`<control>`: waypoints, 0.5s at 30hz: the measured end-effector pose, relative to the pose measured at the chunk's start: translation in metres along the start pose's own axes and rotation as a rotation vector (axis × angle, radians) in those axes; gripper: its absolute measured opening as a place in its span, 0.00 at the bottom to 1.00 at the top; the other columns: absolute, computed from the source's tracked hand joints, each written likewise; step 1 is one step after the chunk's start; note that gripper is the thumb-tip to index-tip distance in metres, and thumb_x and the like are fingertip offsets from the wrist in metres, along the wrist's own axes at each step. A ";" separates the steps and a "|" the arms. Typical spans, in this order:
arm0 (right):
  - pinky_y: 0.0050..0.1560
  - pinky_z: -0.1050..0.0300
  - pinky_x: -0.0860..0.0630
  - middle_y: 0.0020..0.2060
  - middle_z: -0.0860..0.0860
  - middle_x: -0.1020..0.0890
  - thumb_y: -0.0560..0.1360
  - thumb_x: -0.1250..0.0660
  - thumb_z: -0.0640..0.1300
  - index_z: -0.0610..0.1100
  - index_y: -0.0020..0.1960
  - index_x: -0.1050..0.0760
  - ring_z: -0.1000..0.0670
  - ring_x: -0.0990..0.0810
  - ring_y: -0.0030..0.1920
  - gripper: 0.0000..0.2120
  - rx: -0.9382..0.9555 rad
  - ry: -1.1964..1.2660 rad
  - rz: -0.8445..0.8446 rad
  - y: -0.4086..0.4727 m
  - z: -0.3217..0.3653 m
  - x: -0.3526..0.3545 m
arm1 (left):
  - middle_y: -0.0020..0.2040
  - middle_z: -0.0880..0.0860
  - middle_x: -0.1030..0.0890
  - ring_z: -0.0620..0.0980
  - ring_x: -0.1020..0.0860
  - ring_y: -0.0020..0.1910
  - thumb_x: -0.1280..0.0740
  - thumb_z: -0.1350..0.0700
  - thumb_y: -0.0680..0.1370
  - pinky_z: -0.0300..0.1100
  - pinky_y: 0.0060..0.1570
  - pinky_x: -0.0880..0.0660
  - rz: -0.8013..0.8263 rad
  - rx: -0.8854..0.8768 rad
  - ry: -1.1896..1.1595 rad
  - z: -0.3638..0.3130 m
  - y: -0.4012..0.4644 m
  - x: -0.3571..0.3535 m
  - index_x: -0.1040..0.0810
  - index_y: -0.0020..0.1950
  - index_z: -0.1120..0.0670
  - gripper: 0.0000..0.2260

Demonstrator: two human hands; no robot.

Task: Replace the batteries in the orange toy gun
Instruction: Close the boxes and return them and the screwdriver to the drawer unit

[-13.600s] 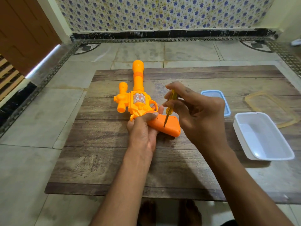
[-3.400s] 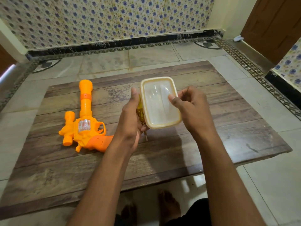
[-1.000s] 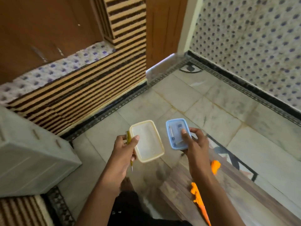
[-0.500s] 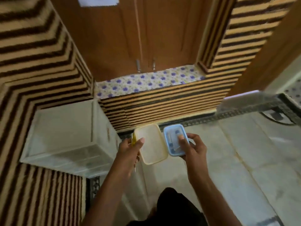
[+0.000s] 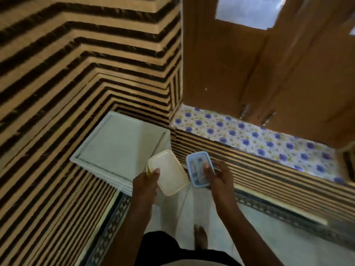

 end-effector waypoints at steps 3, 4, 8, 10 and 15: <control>0.49 0.38 0.15 0.47 0.47 0.12 0.80 0.29 0.48 0.47 0.57 0.19 0.44 0.12 0.47 0.08 -0.034 -0.049 0.118 0.048 0.002 -0.029 | 0.36 0.58 0.23 0.54 0.26 0.36 0.27 0.45 0.78 0.49 0.39 0.30 -0.140 0.019 -0.060 0.000 0.030 0.009 0.22 0.41 0.58 0.17; 0.49 0.37 0.15 0.47 0.46 0.13 0.81 0.29 0.48 0.47 0.57 0.18 0.43 0.12 0.47 0.07 -0.043 -0.074 0.161 0.067 0.001 -0.044 | 0.36 0.58 0.24 0.53 0.27 0.36 0.27 0.48 0.78 0.49 0.39 0.31 -0.190 0.036 -0.106 0.000 0.043 0.013 0.22 0.40 0.58 0.15; 0.49 0.34 0.16 0.48 0.44 0.13 0.81 0.30 0.49 0.53 0.53 0.17 0.40 0.13 0.47 0.03 -0.031 -0.198 0.317 0.119 -0.010 -0.101 | 0.32 0.55 0.26 0.51 0.28 0.32 0.27 0.55 0.79 0.41 0.34 0.32 -0.317 0.111 -0.197 0.001 0.090 0.031 0.23 0.39 0.61 0.13; 0.47 0.32 0.17 0.46 0.44 0.14 0.78 0.29 0.58 0.53 0.51 0.18 0.38 0.14 0.46 0.10 -0.003 -0.305 0.382 0.141 -0.024 -0.132 | 0.30 0.54 0.28 0.51 0.29 0.30 0.26 0.53 0.78 0.41 0.32 0.34 -0.359 0.155 -0.198 0.006 0.119 0.040 0.26 0.35 0.58 0.16; 0.41 0.53 0.24 0.44 0.40 0.17 0.73 0.37 0.64 0.39 0.52 0.20 0.44 0.20 0.41 0.27 0.126 -0.547 0.468 0.192 -0.048 -0.197 | 0.31 0.60 0.25 0.56 0.22 0.35 0.24 0.48 0.76 0.49 0.37 0.28 -0.454 0.256 -0.072 0.022 0.183 0.051 0.25 0.35 0.63 0.21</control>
Point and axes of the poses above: each hand's wrist, its own y-axis towards the middle knuckle, its own x-axis out of the back of the hand, z = x × y, the point moved 1 cm from there along y, towards the middle knuckle
